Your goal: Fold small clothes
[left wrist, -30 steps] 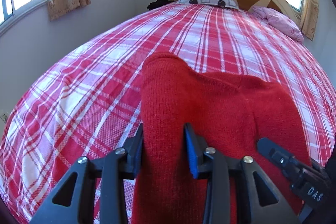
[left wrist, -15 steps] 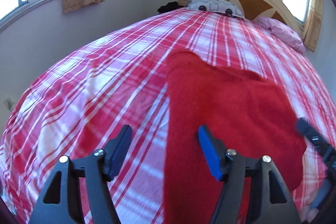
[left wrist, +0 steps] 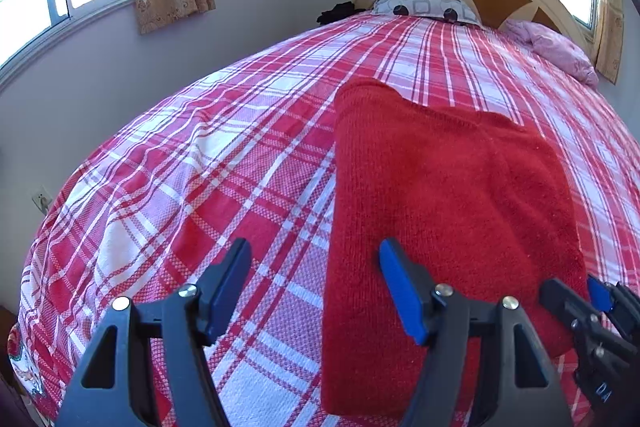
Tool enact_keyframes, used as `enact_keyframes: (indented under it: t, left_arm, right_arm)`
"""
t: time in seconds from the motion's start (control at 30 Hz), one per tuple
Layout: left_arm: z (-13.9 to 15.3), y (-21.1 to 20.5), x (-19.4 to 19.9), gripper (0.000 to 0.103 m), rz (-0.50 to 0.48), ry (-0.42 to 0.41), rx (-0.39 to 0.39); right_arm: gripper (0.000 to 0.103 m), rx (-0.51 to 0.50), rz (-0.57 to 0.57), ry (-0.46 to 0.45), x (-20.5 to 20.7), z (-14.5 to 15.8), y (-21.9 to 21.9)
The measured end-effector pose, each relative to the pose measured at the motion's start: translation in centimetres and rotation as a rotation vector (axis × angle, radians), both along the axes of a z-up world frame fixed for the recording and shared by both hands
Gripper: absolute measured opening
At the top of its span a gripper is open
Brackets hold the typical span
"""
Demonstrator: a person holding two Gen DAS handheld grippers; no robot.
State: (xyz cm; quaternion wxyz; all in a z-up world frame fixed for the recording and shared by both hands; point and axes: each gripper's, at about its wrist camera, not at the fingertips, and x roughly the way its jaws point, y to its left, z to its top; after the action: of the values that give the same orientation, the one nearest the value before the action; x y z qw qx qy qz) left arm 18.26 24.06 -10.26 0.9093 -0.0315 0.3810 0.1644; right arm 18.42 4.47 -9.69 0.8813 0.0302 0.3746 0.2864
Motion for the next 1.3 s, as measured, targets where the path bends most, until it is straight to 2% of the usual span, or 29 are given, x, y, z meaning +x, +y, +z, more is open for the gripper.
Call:
enact_keyframes:
  t: [0.17,0.53,0.7,0.83,0.97,1.07,1.13,1.2,1.3]
  left_arm:
    - [-0.4,-0.5,0.3,0.07,0.005,-0.002,0.03]
    - [-0.1,-0.9,-1.4,0.071,0.003,0.011,0.032]
    - [0.0,-1.3,-2.8,0.07,-0.005,0.019,0.026]
    - [-0.1,-1.7,-3.8,0.07,-0.027,0.034,0.023]
    - [-0.3,-1.3,-4.7,0.079,-0.035,0.042,-0.031]
    - [-0.8,-1.1,-4.9,0.085,-0.02,0.056,-0.049]
    - [-0.8,-1.2,-5.2,0.086,-0.025,0.052,-0.045]
    - [-0.9,-1.5,-5.6,0.093,-0.023,0.055,-0.015]
    - [-0.9,-1.5,-6.0,0.094,-0.03,0.057,-0.007]
  right_arm:
    - [0.042,0.02,-0.004,0.05,1.3,-0.7,-0.3]
    - [0.044,-0.042,-0.008,0.044,-0.2,-0.8,-0.2]
    - [0.045,0.021,-0.023,0.113,-0.6,-1.7,-1.4]
    - [0.045,0.044,-0.031,0.11,-1.7,-1.4,-2.1]
    - [0.045,0.064,-0.037,0.073,-3.3,-0.2,-2.8]
    - [0.052,0.054,-0.041,0.044,-4.3,0.5,-3.1]
    - [0.059,0.046,-0.041,0.024,-4.9,0.9,-3.2]
    - [0.06,0.03,-0.04,0.011,-5.4,1.0,-3.2]
    - [0.06,0.024,-0.035,0.016,-5.7,0.9,-3.3]
